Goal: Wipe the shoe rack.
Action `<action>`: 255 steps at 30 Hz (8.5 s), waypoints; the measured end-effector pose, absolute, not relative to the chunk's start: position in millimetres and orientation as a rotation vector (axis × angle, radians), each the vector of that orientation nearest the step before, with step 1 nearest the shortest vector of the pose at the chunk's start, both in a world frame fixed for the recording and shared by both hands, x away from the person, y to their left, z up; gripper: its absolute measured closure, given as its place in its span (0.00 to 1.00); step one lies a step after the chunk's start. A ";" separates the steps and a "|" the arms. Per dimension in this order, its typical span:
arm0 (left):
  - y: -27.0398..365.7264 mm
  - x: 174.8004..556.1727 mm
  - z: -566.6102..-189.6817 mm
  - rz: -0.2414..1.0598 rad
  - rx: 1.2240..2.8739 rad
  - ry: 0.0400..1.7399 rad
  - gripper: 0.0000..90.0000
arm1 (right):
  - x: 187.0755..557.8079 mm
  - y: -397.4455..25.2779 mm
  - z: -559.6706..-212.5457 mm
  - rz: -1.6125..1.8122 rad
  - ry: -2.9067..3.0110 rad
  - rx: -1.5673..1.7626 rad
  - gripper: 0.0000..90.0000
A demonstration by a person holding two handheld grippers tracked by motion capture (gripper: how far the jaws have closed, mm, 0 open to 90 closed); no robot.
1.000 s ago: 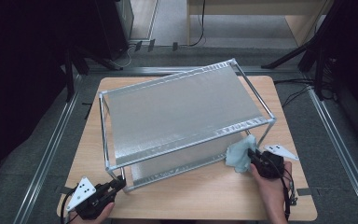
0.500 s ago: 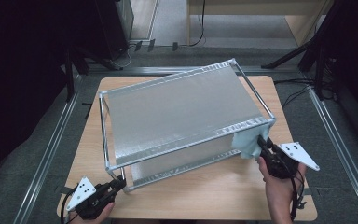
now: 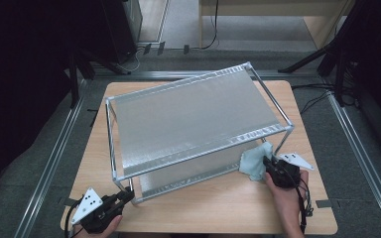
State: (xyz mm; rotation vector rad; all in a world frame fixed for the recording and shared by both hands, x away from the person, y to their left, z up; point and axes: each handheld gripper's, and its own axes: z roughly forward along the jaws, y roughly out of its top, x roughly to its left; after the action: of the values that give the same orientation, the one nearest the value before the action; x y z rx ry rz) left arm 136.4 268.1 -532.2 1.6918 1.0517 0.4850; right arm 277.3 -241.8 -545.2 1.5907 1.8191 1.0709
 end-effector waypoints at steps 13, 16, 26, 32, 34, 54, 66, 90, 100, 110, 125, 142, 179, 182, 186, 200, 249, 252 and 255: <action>266.1 135.1 -532.0 0.473 1.698 1.045 0.87 | 270.0 -247.5 -544.7 1.002 1.891 1.627 0.88; 264.2 134.6 -531.7 0.472 1.707 1.037 0.87 | 266.4 -254.6 -543.5 0.993 1.885 1.658 0.88; 254.1 132.4 -530.8 0.448 1.758 0.960 0.88 | 252.2 -281.6 -512.4 1.004 1.636 1.636 0.88; 257.2 133.9 -531.2 0.398 1.745 0.951 0.86 | 240.5 -300.9 -474.6 1.148 1.380 1.572 0.88; 257.5 134.4 -530.7 0.377 1.724 0.954 0.83 | 237.8 -302.6 -467.0 1.193 1.373 1.532 0.88; 254.6 129.5 -528.2 0.421 1.733 0.925 0.87 | 283.9 -213.1 -391.6 1.198 1.564 1.334 0.47; 245.5 128.9 -527.5 0.423 1.730 0.931 0.87 | 270.5 -184.4 -407.4 1.290 1.644 1.266 0.89; 178.1 150.2 -521.7 0.369 1.821 0.845 0.88 | 220.5 -79.6 -409.3 1.463 1.973 0.867 0.92; 193.4 142.1 -526.8 0.383 1.777 0.852 0.88 | 277.1 -200.4 -407.1 1.341 1.661 1.215 0.92; 181.6 140.4 -527.9 0.343 1.779 0.815 0.87 | 252.1 -137.7 -407.6 1.389 1.841 1.074 0.92; 178.0 136.7 -527.6 0.355 1.789 0.812 0.88 | 201.5 -53.6 -408.9 1.431 2.016 0.797 0.91; 202.6 142.1 -528.2 0.396 1.756 0.890 0.88 | 264.0 -252.8 -403.3 1.272 1.501 1.286 0.90; 194.6 144.0 -528.9 0.379 1.778 0.834 0.88 | 205.9 -134.0 -415.5 1.412 1.889 1.036 0.90; 200.4 144.3 -529.3 0.379 1.772 0.841 0.88 | 221.0 -158.3 -417.6 1.400 1.837 1.110 0.90; 208.3 143.8 -529.8 0.386 1.763 0.858 0.88 | 241.7 -197.6 -423.7 1.310 1.736 1.188 0.90; 241.9 151.0 -532.0 0.439 1.691 0.975 0.87 | 288.2 -239.4 -483.8 1.096 1.748 1.420 0.90; 238.2 145.8 -526.5 0.384 1.657 0.919 0.86 | 292.4 -187.8 -544.7 0.966 2.016 1.400 0.92; 231.5 145.4 -526.5 0.380 1.657 0.920 0.86 | 283.8 -160.5 -545.7 1.011 2.082 1.351 0.92; 225.1 144.1 -525.9 0.375 1.667 0.913 0.86 | 269.8 -127.0 -546.1 1.018 2.149 1.262 0.91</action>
State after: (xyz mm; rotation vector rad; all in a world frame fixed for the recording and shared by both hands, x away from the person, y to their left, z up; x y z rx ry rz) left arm 144.1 225.1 -525.9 1.6667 0.9129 0.3750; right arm 269.8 -127.0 -546.1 1.2617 2.1490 1.0177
